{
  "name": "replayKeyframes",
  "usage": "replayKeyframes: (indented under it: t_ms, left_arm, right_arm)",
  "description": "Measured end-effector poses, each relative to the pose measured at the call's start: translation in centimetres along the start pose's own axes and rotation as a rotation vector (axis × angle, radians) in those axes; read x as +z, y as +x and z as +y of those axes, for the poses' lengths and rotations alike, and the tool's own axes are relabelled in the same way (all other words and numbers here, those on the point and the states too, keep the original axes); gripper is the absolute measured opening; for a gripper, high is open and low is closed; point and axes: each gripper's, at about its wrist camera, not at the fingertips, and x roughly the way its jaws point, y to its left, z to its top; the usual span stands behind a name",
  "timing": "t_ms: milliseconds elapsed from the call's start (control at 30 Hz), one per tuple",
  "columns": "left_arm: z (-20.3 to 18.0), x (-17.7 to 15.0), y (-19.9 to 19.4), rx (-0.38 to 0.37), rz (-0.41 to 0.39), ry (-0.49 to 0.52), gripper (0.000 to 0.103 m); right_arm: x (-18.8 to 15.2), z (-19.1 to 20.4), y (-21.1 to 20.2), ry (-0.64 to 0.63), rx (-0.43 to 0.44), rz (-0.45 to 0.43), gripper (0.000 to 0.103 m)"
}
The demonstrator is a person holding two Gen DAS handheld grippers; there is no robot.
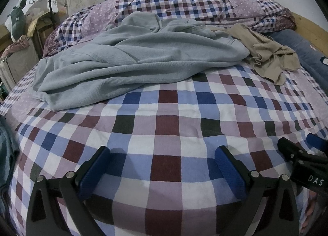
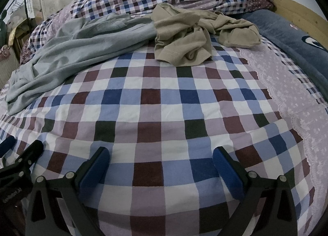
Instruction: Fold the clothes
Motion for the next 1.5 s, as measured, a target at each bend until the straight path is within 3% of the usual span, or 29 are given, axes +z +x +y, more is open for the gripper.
replayKeyframes:
  t_ms: [900,1233,1333,1500]
  left_arm:
    - [-0.1,0.1,0.1,-0.013,0.012,-0.012,0.103]
    - [0.0,0.4,-0.6,-0.017,-0.002,-0.016,0.103]
    - [0.1,0.4,-0.6,-0.021,0.000,-0.019,0.103]
    - [0.0,0.4,-0.6,-0.020,0.001,-0.019,0.103]
  right_arm:
    - [0.3,0.1,0.7,-0.010,0.003,0.011,0.103]
    - [2.8,-2.5,-0.2,0.061,0.117,-0.061,0.101]
    - [4.1,-3.8,0.1,0.092,0.134,-0.095,0.096]
    - [7.4,-4.6,1.9,0.053,0.123,-0.111,0.065]
